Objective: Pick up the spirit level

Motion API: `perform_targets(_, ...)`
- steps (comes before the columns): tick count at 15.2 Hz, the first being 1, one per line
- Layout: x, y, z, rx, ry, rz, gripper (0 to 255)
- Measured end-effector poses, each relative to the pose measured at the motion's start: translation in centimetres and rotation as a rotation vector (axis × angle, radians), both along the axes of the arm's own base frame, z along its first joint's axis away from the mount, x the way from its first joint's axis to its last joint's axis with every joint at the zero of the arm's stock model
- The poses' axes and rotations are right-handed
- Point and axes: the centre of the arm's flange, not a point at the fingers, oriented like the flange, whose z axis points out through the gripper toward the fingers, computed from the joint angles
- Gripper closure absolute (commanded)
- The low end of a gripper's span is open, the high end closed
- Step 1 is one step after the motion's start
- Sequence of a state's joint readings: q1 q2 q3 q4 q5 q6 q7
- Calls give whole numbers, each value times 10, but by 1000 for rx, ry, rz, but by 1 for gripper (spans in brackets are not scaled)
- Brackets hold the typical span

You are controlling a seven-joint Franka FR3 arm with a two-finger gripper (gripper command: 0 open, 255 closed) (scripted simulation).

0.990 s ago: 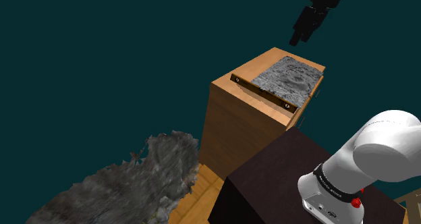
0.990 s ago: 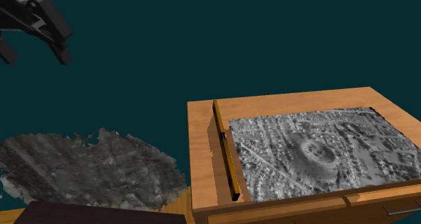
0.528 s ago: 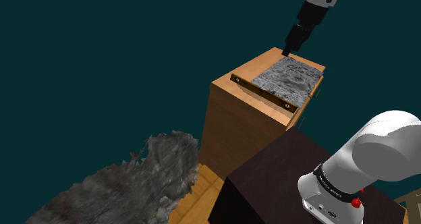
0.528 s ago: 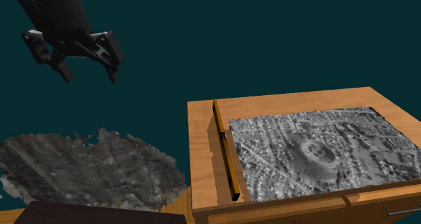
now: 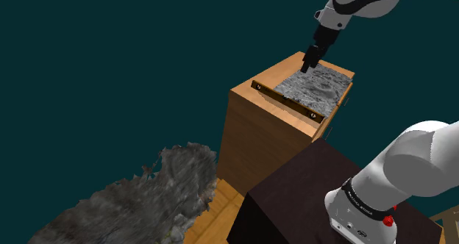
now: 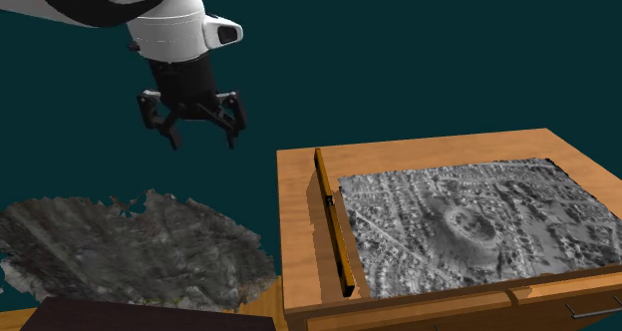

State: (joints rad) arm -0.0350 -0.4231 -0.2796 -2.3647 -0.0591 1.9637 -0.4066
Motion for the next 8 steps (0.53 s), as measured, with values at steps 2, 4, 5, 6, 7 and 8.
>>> perform_targets(2,12,-15,-19,2,7,5,0)
perform_targets(4,26,-31,-39,4,14,11,0)
perform_targets(5,28,-39,-49,5,18,14,0)
perform_targets(6,32,-47,-58,5,21,16,0)
perform_targets(7,35,-54,-67,7,24,19,0)
perform_targets(8,40,-61,-75,8,28,22,0)
